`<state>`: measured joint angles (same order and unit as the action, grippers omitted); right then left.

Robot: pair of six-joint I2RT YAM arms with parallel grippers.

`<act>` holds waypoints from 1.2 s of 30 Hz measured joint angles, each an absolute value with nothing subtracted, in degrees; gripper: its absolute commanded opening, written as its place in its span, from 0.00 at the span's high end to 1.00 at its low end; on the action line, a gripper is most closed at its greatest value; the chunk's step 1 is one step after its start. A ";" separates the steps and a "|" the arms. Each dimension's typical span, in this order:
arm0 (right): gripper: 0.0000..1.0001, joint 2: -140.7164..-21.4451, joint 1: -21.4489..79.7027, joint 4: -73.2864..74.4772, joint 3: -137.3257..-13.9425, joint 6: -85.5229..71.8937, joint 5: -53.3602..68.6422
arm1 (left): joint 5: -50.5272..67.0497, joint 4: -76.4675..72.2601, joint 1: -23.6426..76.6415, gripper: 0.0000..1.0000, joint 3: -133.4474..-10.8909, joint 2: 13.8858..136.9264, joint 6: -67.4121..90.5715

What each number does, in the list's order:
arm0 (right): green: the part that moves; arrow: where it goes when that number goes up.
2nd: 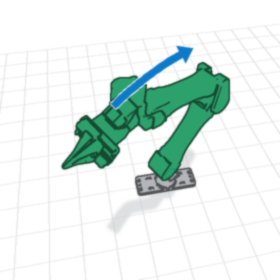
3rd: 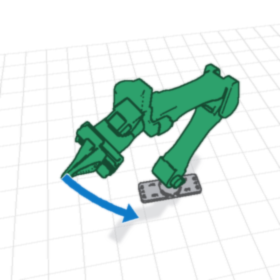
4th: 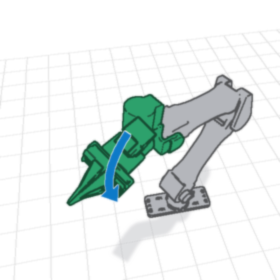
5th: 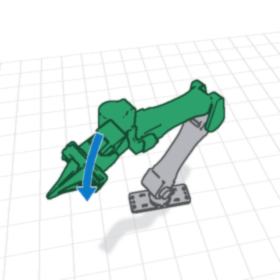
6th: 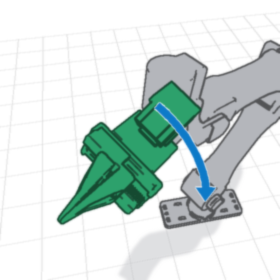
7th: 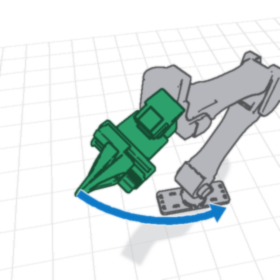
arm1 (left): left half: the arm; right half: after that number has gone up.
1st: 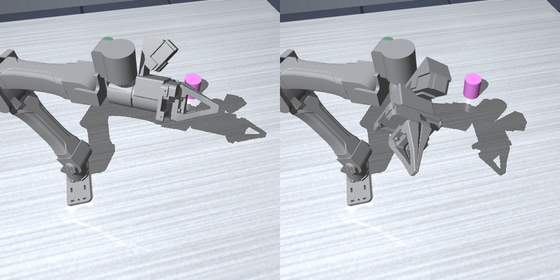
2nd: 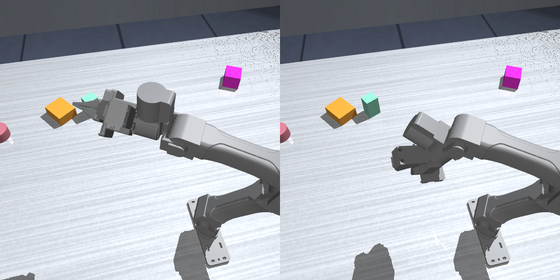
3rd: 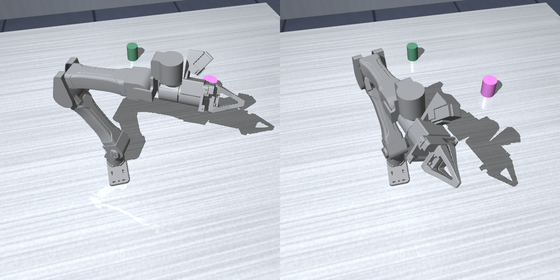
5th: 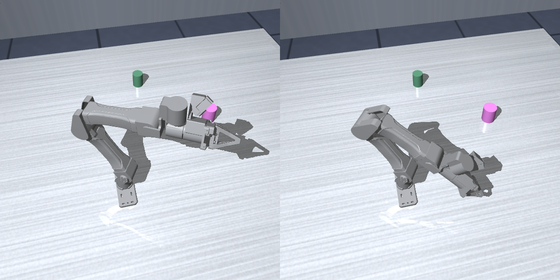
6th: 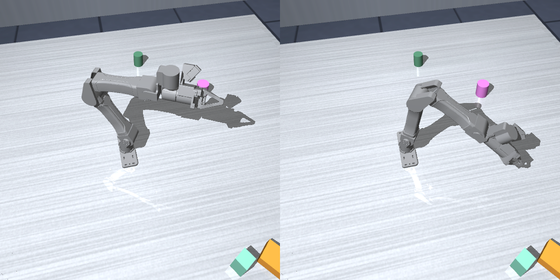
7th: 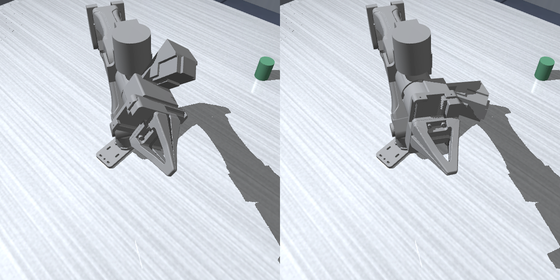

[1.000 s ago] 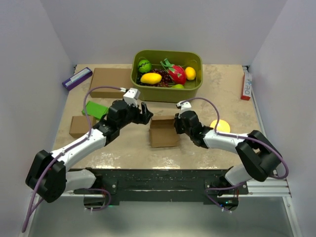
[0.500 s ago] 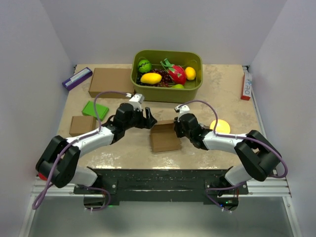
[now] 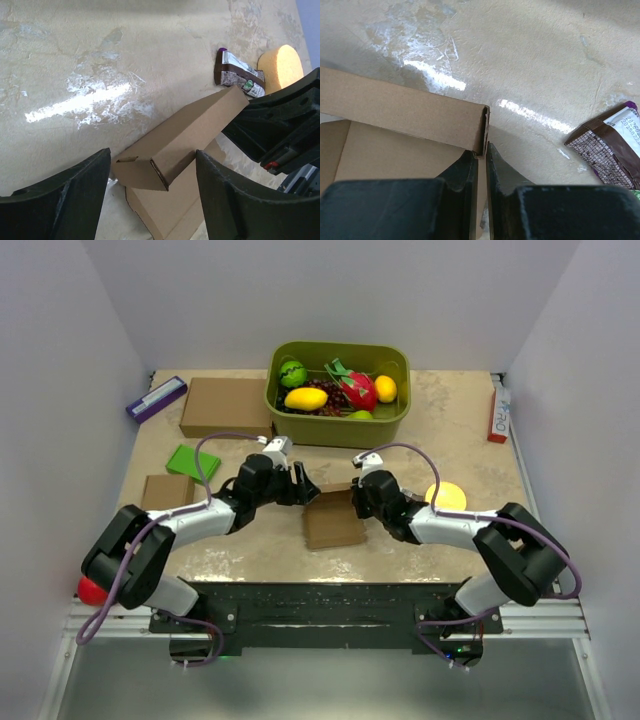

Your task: Fold the paper box

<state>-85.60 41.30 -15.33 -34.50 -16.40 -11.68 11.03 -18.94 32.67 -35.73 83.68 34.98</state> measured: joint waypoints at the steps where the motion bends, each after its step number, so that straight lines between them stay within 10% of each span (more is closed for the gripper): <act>1: 1.00 -85.62 41.36 -15.38 -34.50 -16.43 -11.92 | 11.14 -19.14 32.67 0.36 -35.73 83.72 35.11; 10: 0.84 -86.37 41.63 -18.00 -33.89 -18.46 -14.15 | 12.03 -21.67 32.69 0.56 -34.76 84.31 35.55; 27: 0.51 -86.41 41.63 -27.05 -28.62 -22.33 -18.68 | 12.78 -22.04 32.69 0.60 -35.22 85.78 35.24; 36: 0.51 -85.78 41.10 -29.98 -27.24 -21.28 -19.90 | 13.10 -20.43 32.69 0.61 -36.27 86.06 33.87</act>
<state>-85.78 41.10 -29.98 -27.24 -21.28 -19.90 13.10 -20.43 32.69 -36.27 86.06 33.87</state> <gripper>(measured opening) 0.512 0.395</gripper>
